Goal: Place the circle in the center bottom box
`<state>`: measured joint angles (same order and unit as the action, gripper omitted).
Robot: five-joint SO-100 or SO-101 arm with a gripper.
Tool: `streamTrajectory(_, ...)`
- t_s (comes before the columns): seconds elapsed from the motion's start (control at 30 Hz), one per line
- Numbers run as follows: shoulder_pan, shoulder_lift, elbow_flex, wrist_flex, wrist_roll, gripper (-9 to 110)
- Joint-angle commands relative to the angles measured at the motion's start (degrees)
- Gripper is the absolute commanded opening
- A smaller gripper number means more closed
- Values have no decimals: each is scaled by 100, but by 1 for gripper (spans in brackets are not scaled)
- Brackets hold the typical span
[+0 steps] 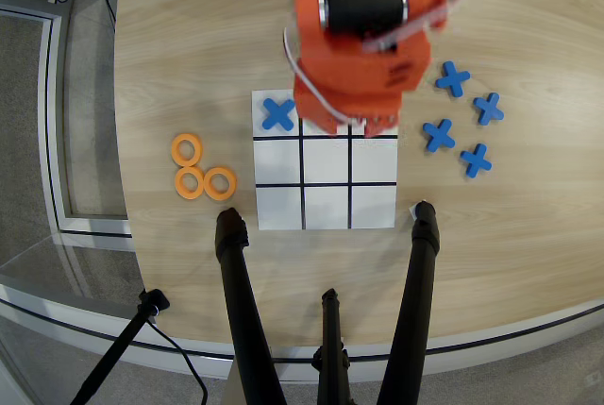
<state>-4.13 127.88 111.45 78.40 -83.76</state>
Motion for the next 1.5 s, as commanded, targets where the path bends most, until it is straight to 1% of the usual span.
streamTrajectory(0.0, -53, 1406, 712, 510, -255, 13)
streamTrajectory(0.13, -132, 3015, 2268, 668, -334, 13)
streamTrajectory(0.3, -97, 4720, 4236, 466, -413, 13)
streamTrajectory(0.47, 26, 5572, 5572, 141, -519, 13)
streamTrajectory(0.67, 220, 6214, 6750, -501, -773, 12)
streamTrajectory(0.73, 220, 6381, 6917, -519, -809, 4)
streamTrajectory(0.8, 211, 6434, 7014, -501, -861, 1)
streamTrajectory(1.07, 334, 6442, 7207, -334, -853, 0)
streamTrajectory(1.27, 1134, 6442, 7207, -123, -879, 0)
streamTrajectory(1.47, 2479, 6451, 7207, -123, -870, 0)
